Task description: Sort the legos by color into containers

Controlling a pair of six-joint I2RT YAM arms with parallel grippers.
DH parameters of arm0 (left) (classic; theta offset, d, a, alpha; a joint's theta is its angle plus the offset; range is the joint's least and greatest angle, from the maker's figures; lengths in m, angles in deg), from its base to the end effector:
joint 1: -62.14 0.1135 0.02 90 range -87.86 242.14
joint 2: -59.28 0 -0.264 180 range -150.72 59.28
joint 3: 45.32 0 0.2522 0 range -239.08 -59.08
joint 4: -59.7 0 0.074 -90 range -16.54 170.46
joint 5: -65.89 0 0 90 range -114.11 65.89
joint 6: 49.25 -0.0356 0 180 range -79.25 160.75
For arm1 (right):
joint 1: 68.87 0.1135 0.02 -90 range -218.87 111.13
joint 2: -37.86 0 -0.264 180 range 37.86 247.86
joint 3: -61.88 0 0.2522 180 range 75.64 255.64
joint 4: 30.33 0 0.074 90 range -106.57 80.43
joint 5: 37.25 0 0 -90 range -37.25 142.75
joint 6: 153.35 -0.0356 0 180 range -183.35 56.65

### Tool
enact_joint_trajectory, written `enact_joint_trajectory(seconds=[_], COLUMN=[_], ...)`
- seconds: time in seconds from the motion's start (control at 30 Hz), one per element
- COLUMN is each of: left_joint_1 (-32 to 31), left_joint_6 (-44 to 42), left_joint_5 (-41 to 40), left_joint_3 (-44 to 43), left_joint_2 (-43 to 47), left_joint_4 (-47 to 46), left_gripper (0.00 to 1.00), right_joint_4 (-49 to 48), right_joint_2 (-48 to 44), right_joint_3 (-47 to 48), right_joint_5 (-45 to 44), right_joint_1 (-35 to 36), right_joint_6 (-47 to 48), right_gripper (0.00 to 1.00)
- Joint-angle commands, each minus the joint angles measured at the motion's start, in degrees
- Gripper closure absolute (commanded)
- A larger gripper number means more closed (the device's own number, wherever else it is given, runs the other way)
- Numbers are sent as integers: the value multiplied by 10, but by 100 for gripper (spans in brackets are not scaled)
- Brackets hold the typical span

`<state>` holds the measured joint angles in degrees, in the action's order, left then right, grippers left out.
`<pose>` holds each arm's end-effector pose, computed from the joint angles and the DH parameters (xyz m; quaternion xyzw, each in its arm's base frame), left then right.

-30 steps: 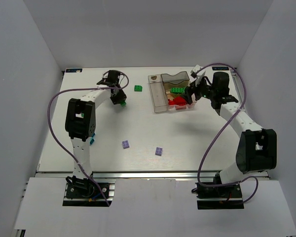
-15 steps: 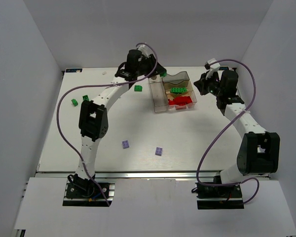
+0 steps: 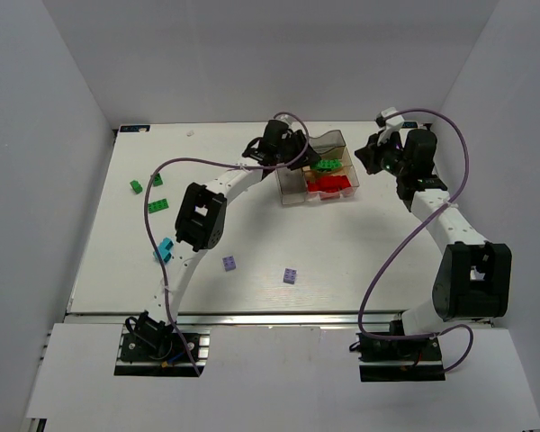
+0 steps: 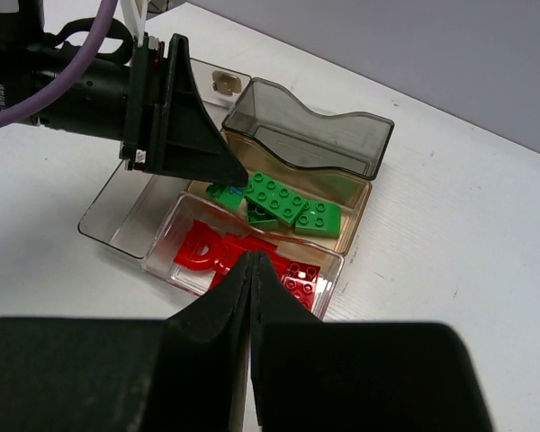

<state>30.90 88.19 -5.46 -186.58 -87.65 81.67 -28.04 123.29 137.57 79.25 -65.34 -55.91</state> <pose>0.4965 -0.3145 0.1827 -0.0359 0.8476 -0.4311 0.3072 0.3494 0.0375 0.3119 -0.2159 0.7394 0.1572 0.6181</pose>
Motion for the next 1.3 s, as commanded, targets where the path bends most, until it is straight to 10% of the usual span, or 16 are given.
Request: enact_joint_trajectory(seconds=[0.0, 0.13, 0.27, 0.37, 0.53, 0.63, 0.83, 1.27], left_joint_1=[2, 2, 2, 2, 42, 72, 125, 131], left_joint_6=[3, 7, 12, -1, -75, -109, -121, -6], left_joint_5=[-30, -32, -32, -42, -128, -223, -333, -378], left_joint_3=[-32, -37, -41, -36, 75, 221, 483, 736], left_joint_2=[38, 35, 50, 88, 237, 382, 637, 944], left_joint_4=[-2, -6, -20, -12, 57, 98, 199, 338], left_gripper=[44, 34, 28, 30, 87, 95, 31, 26], right_joint_4=[-16, -12, 28, 70, 114, 173, 317, 122], right_joint_2=[-22, -20, -8, 28, 133, 213, 380, 552], right_joint_3=[-8, -6, 16, 55, 172, 285, 535, 623], right_joint_5=[14, 35, 152, 255, 313, 276, 161, 34], right_joint_1=[-5, -6, -6, -1, 17, 52, 147, 234], right_joint_6=[-7, -2, 91, 149, 225, 272, 359, 329], right_gripper=[97, 81, 37, 28, 41, 47, 19, 11])
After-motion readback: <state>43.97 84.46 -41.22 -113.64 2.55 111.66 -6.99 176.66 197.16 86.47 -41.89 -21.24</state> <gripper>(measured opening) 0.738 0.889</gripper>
